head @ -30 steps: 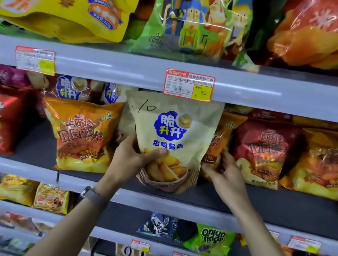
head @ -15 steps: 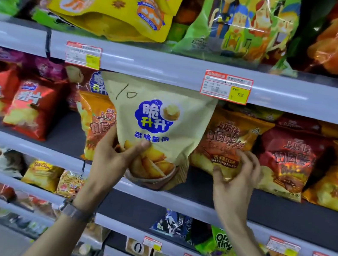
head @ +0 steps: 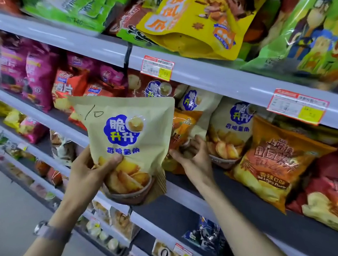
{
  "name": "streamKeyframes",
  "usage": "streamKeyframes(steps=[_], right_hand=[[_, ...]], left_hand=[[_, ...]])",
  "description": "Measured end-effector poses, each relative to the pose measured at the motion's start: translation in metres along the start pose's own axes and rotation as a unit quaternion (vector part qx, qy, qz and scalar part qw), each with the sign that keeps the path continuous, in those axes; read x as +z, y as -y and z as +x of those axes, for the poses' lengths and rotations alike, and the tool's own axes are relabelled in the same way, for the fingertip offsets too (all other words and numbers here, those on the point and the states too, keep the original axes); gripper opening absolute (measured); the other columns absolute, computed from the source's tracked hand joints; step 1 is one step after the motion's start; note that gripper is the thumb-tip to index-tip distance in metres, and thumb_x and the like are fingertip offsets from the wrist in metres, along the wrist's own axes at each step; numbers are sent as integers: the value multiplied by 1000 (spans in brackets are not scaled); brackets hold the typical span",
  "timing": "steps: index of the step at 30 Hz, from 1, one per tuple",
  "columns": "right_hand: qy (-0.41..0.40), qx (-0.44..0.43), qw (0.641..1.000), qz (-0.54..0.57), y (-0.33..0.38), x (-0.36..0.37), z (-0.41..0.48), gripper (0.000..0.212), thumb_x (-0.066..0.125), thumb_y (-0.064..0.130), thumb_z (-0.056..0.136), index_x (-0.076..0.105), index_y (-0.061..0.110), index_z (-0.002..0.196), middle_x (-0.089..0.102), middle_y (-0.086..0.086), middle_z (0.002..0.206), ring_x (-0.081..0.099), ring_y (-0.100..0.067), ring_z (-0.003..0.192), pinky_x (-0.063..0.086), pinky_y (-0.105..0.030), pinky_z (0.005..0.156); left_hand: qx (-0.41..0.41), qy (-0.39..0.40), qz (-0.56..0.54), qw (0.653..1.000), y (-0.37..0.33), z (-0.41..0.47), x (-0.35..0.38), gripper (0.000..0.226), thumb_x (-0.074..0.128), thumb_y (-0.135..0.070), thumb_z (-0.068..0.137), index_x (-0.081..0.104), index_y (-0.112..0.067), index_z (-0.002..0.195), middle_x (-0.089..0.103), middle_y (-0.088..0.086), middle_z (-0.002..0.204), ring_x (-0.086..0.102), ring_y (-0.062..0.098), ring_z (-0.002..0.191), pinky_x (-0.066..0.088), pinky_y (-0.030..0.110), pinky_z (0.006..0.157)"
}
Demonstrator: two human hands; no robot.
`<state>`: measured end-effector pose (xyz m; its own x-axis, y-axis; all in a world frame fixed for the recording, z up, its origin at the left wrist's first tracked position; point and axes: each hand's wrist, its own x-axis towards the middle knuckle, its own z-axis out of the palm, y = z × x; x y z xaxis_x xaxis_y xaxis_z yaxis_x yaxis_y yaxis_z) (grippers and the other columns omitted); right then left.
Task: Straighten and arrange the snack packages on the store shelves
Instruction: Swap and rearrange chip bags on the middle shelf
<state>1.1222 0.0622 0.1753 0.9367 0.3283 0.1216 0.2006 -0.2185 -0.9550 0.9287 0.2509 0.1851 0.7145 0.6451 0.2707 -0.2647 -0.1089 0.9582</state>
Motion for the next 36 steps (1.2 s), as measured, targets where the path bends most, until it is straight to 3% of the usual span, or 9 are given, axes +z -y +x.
streamKeyframes(steps=[5, 9, 13, 17, 21, 25, 29, 33, 36], right_hand=[[4, 7, 1000, -15, -7, 28, 16, 100, 97, 39, 65, 42, 24, 147, 57, 1, 137, 56, -15, 122, 42, -27, 98], [-12, 12, 1000, -12, -12, 38, 19, 103, 98, 35, 64, 41, 21, 149, 51, -1, 142, 53, -12, 121, 40, -26, 98], [-28, 10, 999, -31, -18, 44, 22, 111, 96, 55, 53, 44, 24, 146, 57, 0, 141, 54, -21, 130, 45, -42, 111], [-30, 22, 999, -12, -18, 42, 18, 101, 98, 45, 59, 50, 22, 144, 65, 0, 136, 59, -23, 127, 47, -44, 111], [-48, 8, 999, 16, -21, 16, -9, 89, 97, 32, 68, 52, 24, 144, 67, 8, 129, 61, -12, 116, 47, -34, 102], [-78, -4, 997, 25, -32, -29, -46, 85, 96, 39, 69, 52, 32, 141, 68, 13, 127, 62, -4, 116, 47, -32, 100], [-127, -2, 991, 33, -36, -74, -76, 87, 91, 42, 65, 51, 30, 141, 71, 13, 122, 63, -4, 114, 45, -25, 92], [-170, 9, 985, 25, -43, -109, -92, 83, 91, 43, 67, 51, 33, 139, 73, 14, 121, 65, -7, 115, 46, -35, 101], [-194, 19, 981, 18, -45, -128, -99, 77, 90, 41, 67, 53, 35, 134, 72, 13, 120, 65, -8, 113, 46, -39, 102]], left_hand=[[-17, -18, 10, 1000, 6, 1, -19, 33, 79, -15, 90, 72, -12, 123, 81, 2, 110, 78, 19, 100, 63, 25, 78], [-19, -20, 12, 1000, 7, 3, -22, 32, 78, -15, 91, 71, -10, 122, 82, 1, 108, 79, 18, 97, 63, 22, 74], [-20, -16, 9, 1000, 7, 8, -22, 32, 78, -14, 91, 72, -11, 122, 82, -2, 108, 79, 16, 96, 62, 21, 74], [-17, -5, 1, 1000, 8, 15, -21, 31, 77, -13, 93, 71, -12, 123, 81, -2, 108, 79, 17, 97, 63, 22, 75], [-16, 10, -7, 1000, 8, 25, -22, 33, 78, -17, 92, 71, -15, 124, 81, 0, 112, 78, 21, 102, 65, 32, 84], [-9, 34, 2, 999, 12, 43, -10, 36, 80, -23, 90, 71, -16, 124, 80, 3, 114, 77, 24, 108, 62, 46, 93], [-2, 81, 19, 997, 13, 61, 24, 32, 82, -21, 90, 72, -13, 121, 81, 4, 111, 77, 25, 108, 62, 50, 95], [4, 133, 39, 990, 12, 77, 62, 31, 83, -31, 90, 75, -19, 118, 82, -1, 110, 77, 21, 106, 60, 51, 97], [8, 158, 23, 987, 5, 82, 87, 28, 80, -22, 93, 74, -16, 120, 82, 0, 110, 78, 18, 105, 62, 42, 94]])
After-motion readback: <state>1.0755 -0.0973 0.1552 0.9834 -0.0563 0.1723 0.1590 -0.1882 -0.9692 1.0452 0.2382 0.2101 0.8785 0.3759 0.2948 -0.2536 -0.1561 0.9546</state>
